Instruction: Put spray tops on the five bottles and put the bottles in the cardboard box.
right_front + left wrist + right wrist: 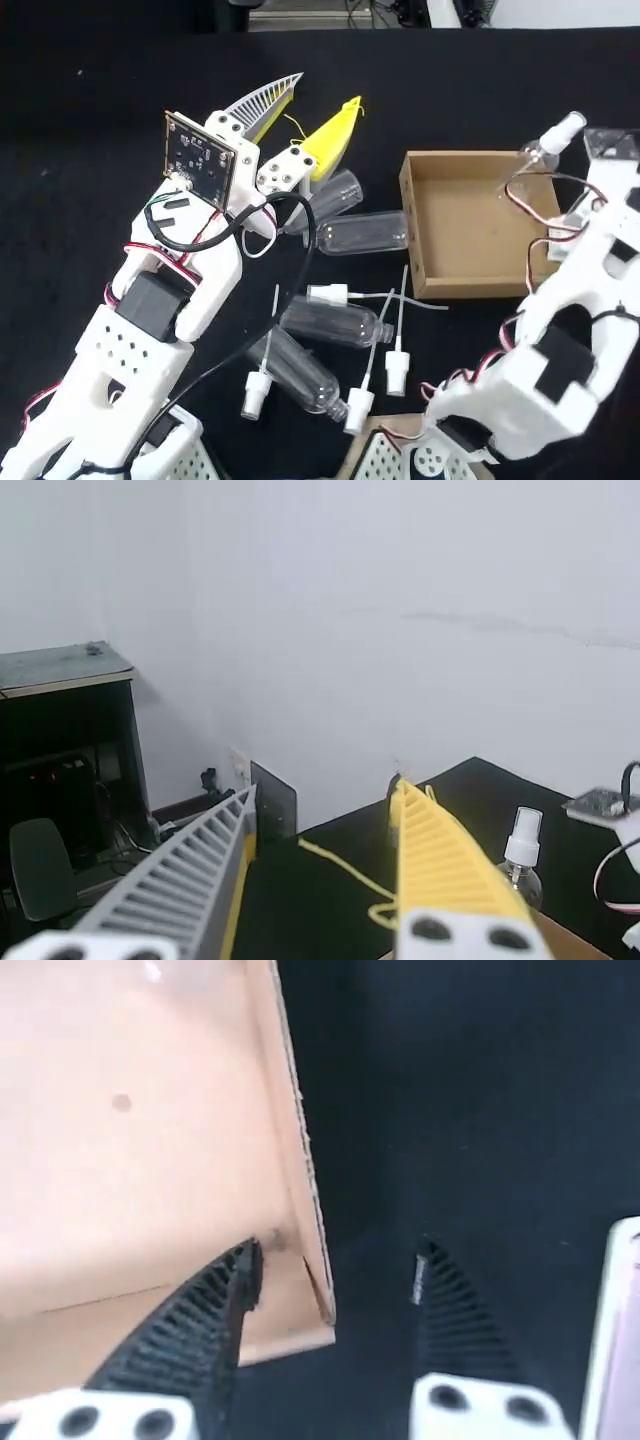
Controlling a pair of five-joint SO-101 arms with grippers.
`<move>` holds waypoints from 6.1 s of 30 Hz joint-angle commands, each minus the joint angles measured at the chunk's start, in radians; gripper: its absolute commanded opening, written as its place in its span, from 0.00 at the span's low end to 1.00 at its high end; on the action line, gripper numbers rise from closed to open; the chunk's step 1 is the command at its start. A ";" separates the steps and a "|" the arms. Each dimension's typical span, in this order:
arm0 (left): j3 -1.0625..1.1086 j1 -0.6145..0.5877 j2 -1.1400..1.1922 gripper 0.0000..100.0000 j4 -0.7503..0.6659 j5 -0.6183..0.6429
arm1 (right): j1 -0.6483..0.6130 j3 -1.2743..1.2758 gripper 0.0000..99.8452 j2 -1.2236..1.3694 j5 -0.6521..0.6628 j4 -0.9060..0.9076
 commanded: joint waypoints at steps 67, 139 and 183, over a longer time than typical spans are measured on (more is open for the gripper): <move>0.501 -0.604 -0.193 0.20 0.462 0.000 | -0.792 0.147 0.22 0.113 0.876 -0.074; 0.521 -0.601 -0.193 0.20 0.460 0.000 | 0.597 0.306 0.02 -0.077 0.448 -0.124; 0.355 -0.309 -0.190 0.20 0.806 -0.081 | 0.476 -0.010 0.01 -0.062 0.408 0.258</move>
